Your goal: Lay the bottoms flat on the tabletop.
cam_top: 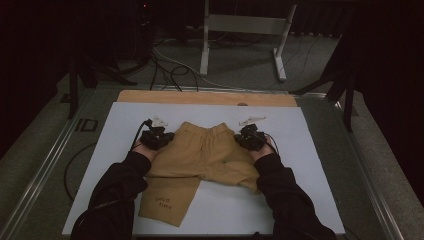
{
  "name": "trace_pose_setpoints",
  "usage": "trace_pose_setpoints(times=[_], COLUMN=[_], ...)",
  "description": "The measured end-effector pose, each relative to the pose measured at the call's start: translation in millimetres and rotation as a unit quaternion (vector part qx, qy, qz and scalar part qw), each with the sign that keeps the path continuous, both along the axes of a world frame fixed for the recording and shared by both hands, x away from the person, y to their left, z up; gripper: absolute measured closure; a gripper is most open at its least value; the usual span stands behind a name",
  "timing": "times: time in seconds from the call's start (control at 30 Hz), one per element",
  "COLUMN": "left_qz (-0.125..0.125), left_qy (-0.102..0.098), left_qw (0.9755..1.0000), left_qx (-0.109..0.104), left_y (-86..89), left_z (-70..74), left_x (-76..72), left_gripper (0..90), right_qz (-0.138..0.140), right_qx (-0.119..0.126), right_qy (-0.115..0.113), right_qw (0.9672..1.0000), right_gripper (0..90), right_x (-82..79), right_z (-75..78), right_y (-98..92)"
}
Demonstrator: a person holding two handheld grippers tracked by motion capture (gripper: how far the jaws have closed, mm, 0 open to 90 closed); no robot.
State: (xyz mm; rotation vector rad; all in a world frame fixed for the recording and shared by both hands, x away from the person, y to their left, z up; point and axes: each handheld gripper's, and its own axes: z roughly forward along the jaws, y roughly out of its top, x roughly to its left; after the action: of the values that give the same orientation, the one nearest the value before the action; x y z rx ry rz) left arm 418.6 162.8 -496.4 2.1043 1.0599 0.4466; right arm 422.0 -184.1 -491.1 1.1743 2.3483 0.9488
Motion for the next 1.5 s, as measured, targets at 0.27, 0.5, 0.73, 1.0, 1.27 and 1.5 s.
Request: trace_pose_setpoints(times=[0.27, 0.5, 0.73, 1.0, 1.27, 1.5], left_qz=[0.012, -0.005, -0.03, -0.07, -0.132, -0.194], left_qy=[0.008, 0.032, 0.016, -0.012, -0.042, -0.025], left_qw=[0.9999, 0.9995, 0.9986, 0.9955, 0.9858, 0.9739], left_qx=[-0.005, 0.005, -0.041, -0.064, -0.096, -0.115], left_y=[-1.4, -3.1, 6.5, 20.7, 40.5, 56.9], left_z=[3.1, 6.9, 31.1, 54.6, 66.9, 47.3], left_x=[15.5, 17.3, 2.2, -32.2, -97.6, -154.6], left_gripper=[87.7, 37.9, 28.5, 24.5, 22.4, 29.0], right_qz=[-0.01, 0.003, 0.028, 0.04, 0.071, 0.071], right_qx=[0.002, 0.037, 0.076, 0.095, 0.094, 0.104], right_qy=[-0.002, 0.0, 0.008, -0.018, -0.04, -0.048], right_qw=[0.9999, 0.9993, 0.9967, 0.9945, 0.9922, 0.991], right_gripper=[86.9, 46.4, 17.2, 17.9, 18.1, 18.1], right_x=[17.0, 24.2, 13.4, -11.9, -46.7, -69.9], right_z=[2.5, 7.6, 19.3, 38.7, 51.8, 54.8], right_y=[1.3, -1.9, -13.1, -20.6, -25.5, -38.4])
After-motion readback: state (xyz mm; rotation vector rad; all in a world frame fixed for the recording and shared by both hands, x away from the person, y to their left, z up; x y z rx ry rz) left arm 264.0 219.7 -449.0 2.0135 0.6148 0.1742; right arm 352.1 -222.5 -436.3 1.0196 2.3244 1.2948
